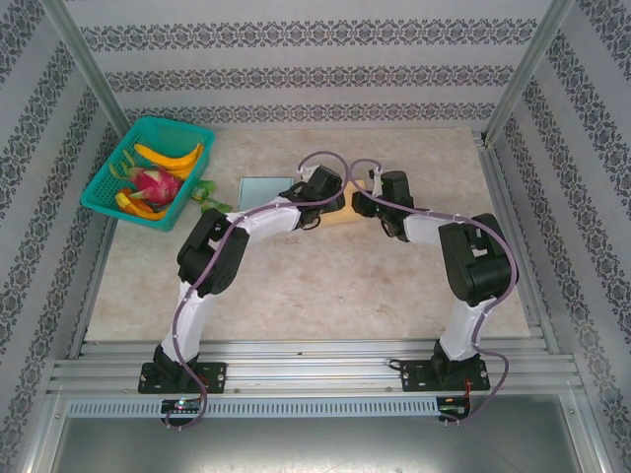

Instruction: Fold the paper box

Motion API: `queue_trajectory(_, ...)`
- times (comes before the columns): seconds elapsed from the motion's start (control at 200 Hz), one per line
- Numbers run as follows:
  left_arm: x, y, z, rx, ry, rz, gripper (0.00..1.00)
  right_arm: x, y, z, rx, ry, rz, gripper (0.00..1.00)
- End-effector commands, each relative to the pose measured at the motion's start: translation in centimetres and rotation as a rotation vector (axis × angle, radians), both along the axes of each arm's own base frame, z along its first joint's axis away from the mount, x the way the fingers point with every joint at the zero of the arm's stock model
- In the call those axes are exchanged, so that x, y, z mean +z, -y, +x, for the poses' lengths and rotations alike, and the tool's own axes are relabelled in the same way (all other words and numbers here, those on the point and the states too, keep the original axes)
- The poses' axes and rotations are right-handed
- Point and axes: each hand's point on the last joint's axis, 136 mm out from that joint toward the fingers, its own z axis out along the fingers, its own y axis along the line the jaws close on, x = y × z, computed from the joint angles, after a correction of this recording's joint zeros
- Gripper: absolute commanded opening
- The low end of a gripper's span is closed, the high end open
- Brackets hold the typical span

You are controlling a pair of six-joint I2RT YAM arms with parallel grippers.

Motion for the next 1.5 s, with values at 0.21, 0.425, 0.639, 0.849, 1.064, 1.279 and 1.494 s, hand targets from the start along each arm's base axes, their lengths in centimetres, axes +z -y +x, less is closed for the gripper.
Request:
queue_trajectory(0.21, 2.5, 2.4, 4.2, -0.062, 0.101, -0.022, 0.77, 2.5, -2.6, 2.2, 0.064, 0.089, 0.072, 0.42)
queue_trajectory(0.425, 1.7, 2.1, 4.6, -0.051, 0.088, -0.013, 0.77, 2.4, -2.0, 3.0, 0.048, 0.077, 0.096, 0.42)
queue_trajectory(0.639, 0.5, 1.3, 4.7, -0.023, 0.060, -0.002, 0.80, 2.1, -1.3, 3.4, 0.025, 0.058, 0.122, 0.45)
queue_trajectory(0.849, 0.7, 0.4, 4.9, 0.003, 0.050, 0.018, 0.84, 1.7, -0.5, 3.3, -0.012, 0.035, 0.131, 0.48)
queue_trajectory(1.064, 1.5, 0.0, 5.0, 0.004, 0.054, 0.044, 0.87, 1.4, 0.4, 2.9, -0.029, 0.018, 0.141, 0.50)
queue_trajectory(1.279, 3.3, -0.3, 4.6, -0.001, 0.067, 0.040, 0.87, 2.3, 1.2, 1.8, -0.044, 0.046, 0.110, 0.50)
queue_trajectory(1.494, 5.6, -0.8, 3.5, -0.010, 0.085, 0.028, 0.87, 3.7, 2.4, 0.4, -0.063, 0.063, 0.104, 0.50)
